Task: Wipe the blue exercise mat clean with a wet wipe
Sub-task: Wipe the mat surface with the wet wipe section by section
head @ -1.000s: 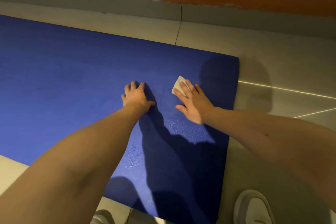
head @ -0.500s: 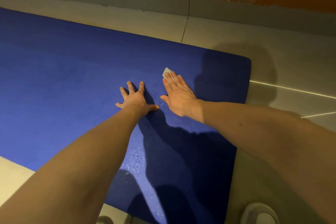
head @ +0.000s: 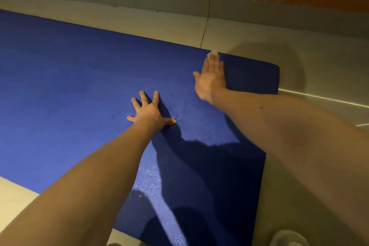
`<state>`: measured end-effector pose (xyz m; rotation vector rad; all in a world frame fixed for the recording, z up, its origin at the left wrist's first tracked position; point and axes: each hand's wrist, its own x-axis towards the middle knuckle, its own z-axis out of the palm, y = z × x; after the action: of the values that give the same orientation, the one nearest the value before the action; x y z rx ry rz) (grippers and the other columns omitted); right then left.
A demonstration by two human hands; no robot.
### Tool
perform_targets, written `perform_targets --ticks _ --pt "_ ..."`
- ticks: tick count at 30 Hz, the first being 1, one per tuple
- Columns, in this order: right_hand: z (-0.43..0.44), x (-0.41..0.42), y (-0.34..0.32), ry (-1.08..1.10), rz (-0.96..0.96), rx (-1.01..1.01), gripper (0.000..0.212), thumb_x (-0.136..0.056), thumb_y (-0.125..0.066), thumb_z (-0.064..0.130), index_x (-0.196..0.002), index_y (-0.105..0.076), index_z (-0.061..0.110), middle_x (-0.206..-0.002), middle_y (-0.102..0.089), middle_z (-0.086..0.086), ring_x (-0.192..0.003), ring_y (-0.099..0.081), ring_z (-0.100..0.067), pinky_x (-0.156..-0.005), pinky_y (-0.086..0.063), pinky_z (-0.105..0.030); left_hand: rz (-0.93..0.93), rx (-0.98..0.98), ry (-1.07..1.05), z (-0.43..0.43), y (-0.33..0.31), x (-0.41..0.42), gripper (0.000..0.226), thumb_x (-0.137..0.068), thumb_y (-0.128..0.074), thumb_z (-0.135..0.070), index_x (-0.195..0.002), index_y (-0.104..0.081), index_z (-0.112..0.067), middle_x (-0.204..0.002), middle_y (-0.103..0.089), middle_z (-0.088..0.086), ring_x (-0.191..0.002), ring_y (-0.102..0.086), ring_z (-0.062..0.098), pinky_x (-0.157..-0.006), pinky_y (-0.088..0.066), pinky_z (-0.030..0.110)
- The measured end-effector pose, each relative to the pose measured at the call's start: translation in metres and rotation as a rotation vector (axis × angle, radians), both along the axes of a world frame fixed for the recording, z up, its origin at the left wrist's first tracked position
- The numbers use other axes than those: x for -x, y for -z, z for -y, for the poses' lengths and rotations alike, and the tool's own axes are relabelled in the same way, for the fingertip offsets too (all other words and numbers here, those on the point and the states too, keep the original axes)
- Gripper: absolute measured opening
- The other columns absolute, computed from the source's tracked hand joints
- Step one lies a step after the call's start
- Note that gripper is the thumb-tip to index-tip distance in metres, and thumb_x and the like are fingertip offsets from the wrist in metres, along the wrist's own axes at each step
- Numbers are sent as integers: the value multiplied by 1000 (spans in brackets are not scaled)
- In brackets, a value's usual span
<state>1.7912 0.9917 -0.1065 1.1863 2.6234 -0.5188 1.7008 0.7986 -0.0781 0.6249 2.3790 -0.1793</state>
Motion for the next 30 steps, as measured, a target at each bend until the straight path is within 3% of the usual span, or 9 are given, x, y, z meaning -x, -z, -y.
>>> perform_targets --ticks 7,9,12,14,20,23,30 --pt "21 39 -6 -286 -19 43 73 -110 -21 47 -160 11 4 -168 22 -10 -155 22 -24 -127 9 -40 12 -11 -19 0 0 1 126 -68 -79 -67 -156 8 -45 -163 27 -5 -150 23 31 -111 -17 76" --pt "2 31 -6 -218 -12 9 75 -110 -23 48 -160 10 5 -169 19 -9 -155 19 -23 -127 8 -39 14 -12 -17 0 0 1 126 -68 -79 -68 -156 8 -45 -163 26 -4 -150 23 32 -111 -17 76" --pt "-36 16 -11 62 -3 43 79 -108 -33 51 -162 4 5 -170 11 -10 -157 11 -27 -128 3 -39 3 -6 -3 0 1 1 128 -66 -77 -70 -156 9 -44 -164 25 -3 -150 23 34 -111 -17 76" --pt "-44 15 -13 127 39 41 78 -108 -28 51 -161 5 4 -170 12 -12 -157 13 -28 -128 5 -40 0 -6 2 0 2 1 128 -66 -77 -70 -156 9 -44 -164 25 -2 -150 23 35 -112 -16 76" --pt "30 65 -8 -236 -74 74 74 -110 -24 45 -160 8 0 -168 17 -16 -155 18 -29 -127 9 -42 21 -15 -20 0 1 3 128 -68 -80 -66 -156 10 -44 -163 27 -3 -150 24 33 -111 -16 76" --pt "57 67 -7 -433 -28 72 72 -110 -23 47 -161 6 4 -169 19 -11 -155 19 -24 -128 6 -41 30 -19 -25 0 1 3 129 -67 -81 -66 -156 10 -45 -163 28 -3 -149 26 32 -111 -16 76" --pt "-18 19 -8 -276 52 -31 73 -110 -23 48 -161 7 5 -169 19 -8 -156 18 -23 -127 8 -39 21 -20 -4 0 0 2 128 -67 -79 -68 -157 8 -43 -164 25 -1 -150 23 35 -111 -16 77"
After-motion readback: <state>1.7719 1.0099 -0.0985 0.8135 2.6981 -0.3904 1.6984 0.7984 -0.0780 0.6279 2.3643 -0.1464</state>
